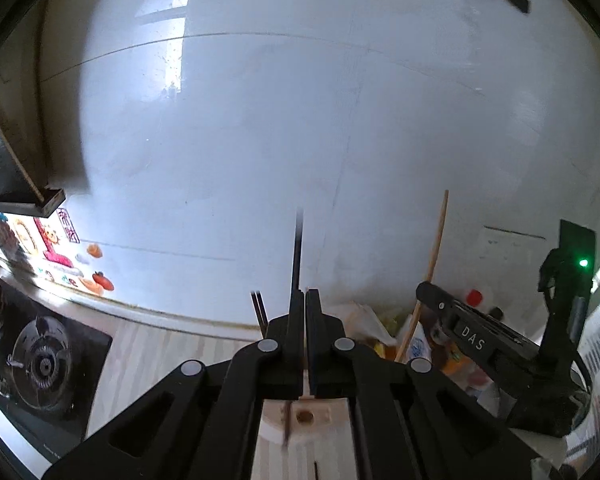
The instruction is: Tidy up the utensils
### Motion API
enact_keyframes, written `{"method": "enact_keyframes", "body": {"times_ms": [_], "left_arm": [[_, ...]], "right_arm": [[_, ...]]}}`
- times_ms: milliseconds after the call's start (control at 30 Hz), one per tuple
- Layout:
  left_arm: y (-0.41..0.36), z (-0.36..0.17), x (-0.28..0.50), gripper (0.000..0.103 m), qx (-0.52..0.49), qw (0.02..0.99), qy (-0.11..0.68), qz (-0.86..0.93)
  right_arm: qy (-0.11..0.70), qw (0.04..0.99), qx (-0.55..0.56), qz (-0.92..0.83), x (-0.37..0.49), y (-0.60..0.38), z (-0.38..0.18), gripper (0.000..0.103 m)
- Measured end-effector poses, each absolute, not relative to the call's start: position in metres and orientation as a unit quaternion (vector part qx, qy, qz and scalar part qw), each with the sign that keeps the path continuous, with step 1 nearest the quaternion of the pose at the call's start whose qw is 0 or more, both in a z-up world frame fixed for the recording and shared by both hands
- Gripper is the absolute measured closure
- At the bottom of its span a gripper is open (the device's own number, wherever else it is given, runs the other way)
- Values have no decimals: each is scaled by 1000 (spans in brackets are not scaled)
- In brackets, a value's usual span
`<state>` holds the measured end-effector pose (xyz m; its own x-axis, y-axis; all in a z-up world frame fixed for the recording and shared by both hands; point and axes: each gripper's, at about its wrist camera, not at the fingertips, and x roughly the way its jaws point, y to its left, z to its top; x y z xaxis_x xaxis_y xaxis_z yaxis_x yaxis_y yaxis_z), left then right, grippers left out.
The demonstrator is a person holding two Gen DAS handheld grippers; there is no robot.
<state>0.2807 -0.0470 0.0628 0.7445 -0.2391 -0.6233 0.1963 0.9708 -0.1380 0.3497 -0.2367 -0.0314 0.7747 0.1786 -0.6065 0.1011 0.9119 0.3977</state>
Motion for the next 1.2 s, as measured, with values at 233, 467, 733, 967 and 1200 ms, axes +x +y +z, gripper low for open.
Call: {"method": "enact_keyframes", "body": {"times_ms": [233, 467, 733, 967, 1200], "left_arm": [[-38, 33, 319, 102, -39, 922, 370, -104], [-12, 13, 327, 97, -38, 925, 377, -38], [40, -20, 293, 17, -22, 921, 387, 49], [81, -106, 236, 17, 60, 872, 477, 88], [102, -224, 214, 17, 130, 792, 593, 70]], "right_arm": [[302, 931, 202, 21, 394, -216, -44, 96], [279, 949, 146, 24, 409, -190, -71, 96], [247, 959, 140, 23, 383, -190, -55, 96], [302, 943, 131, 36, 316, -199, -27, 96], [503, 850, 147, 44, 272, -192, -150, 96]]}}
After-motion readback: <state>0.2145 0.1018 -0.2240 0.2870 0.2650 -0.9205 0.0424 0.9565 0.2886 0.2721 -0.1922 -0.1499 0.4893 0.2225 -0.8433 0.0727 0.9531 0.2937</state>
